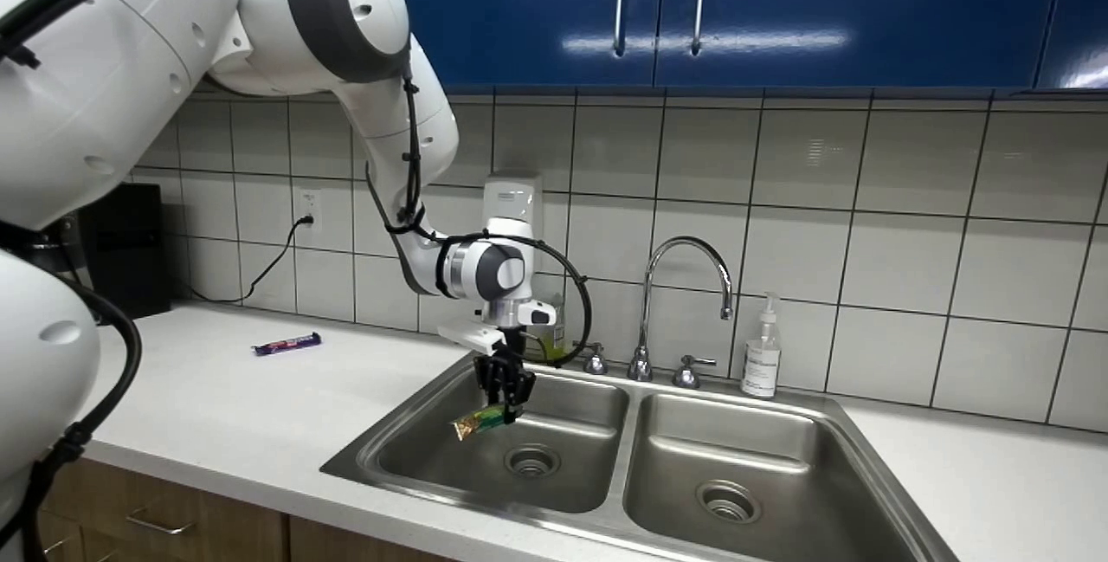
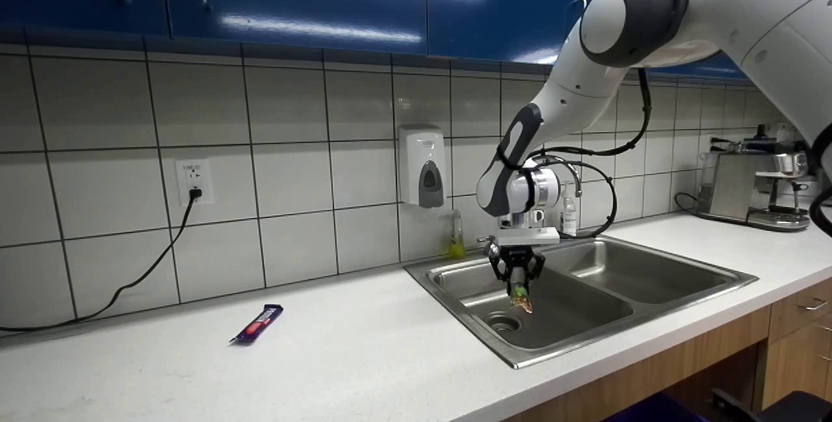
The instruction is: Remove the green chocolate bar from the sink
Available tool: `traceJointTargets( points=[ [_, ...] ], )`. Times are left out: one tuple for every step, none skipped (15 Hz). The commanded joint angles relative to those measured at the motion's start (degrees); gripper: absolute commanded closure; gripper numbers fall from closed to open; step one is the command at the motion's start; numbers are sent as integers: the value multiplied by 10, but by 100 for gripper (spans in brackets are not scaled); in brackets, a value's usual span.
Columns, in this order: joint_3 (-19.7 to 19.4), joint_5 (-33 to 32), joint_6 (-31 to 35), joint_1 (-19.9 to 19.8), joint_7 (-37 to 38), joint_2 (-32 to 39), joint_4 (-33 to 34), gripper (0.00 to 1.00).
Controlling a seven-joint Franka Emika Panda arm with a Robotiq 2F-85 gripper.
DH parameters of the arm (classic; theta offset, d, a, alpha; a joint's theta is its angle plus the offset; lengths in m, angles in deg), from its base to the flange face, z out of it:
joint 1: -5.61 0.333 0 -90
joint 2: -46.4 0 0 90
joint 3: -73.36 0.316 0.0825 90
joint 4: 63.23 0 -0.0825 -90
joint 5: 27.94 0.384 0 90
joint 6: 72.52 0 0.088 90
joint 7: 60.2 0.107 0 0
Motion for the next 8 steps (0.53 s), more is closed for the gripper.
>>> traceJointTargets(
  points=[
    [23, -20, -11, -7, -55, -70, -59, 82],
    [29, -22, -11, -8, -67, -82, -70, 82],
    [32, -25, -10, -7, -76, -95, -81, 82],
    [35, -29, -14, -6, -85, -106, -90, 82],
    [37, -33, -15, -4, -90, -117, -99, 82],
    [40, -37, -18, -4, -97, -126, -107, 82],
    [44, -41, -17, -3, -105, -136, -116, 82],
    [48, -44, -18, -4, -114, -145, -125, 82]
  ],
)
